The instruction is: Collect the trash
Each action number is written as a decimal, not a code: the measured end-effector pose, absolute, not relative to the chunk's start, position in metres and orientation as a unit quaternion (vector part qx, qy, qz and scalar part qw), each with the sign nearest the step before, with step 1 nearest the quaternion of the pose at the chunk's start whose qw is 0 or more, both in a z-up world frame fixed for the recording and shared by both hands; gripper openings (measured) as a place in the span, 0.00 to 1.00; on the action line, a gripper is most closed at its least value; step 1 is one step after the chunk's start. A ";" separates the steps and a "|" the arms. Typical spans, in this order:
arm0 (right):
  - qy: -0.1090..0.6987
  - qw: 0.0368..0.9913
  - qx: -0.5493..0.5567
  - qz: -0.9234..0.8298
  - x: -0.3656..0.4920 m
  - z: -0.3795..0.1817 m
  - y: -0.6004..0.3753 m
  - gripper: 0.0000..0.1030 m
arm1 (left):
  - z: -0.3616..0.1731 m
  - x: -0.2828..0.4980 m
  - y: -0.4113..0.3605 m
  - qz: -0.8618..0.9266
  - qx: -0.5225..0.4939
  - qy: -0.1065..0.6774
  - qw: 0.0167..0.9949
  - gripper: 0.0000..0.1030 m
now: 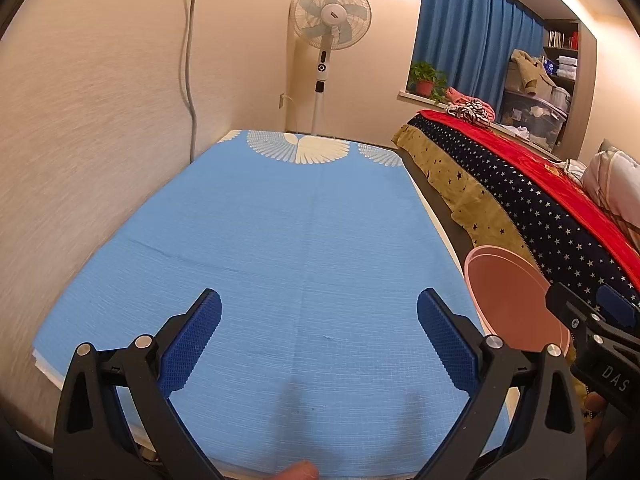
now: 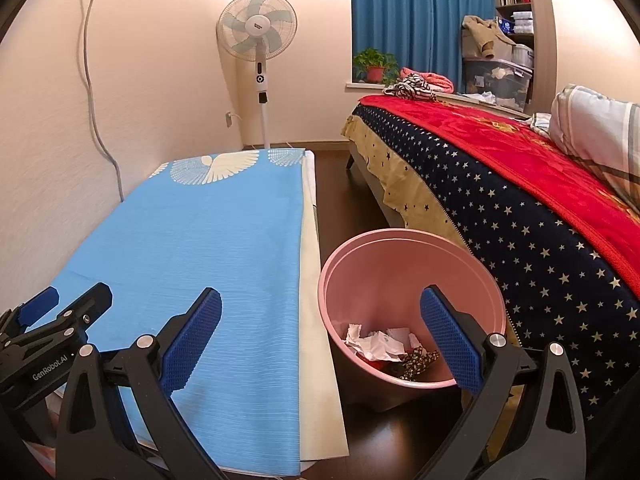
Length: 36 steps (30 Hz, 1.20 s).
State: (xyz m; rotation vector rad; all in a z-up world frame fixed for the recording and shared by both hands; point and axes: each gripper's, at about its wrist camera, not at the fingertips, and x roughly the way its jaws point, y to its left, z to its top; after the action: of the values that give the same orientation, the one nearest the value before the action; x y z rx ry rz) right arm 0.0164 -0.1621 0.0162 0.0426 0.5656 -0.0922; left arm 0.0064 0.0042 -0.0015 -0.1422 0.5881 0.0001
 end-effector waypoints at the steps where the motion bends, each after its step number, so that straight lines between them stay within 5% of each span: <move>1: 0.279 0.959 0.021 -0.045 0.016 0.016 -0.162 0.95 | -0.001 0.006 0.004 0.000 -0.070 0.290 0.955 0.92; 36: 0.279 0.959 0.021 -0.045 0.016 0.017 -0.160 0.95 | 0.000 0.007 0.006 -0.003 -0.062 0.288 0.956 0.92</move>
State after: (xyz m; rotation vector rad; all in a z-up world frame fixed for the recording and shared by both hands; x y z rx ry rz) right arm 0.0164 -0.1602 0.0169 0.0427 0.5655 -0.0910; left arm 0.0072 0.0056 -0.0005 -0.1259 0.5847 -0.0053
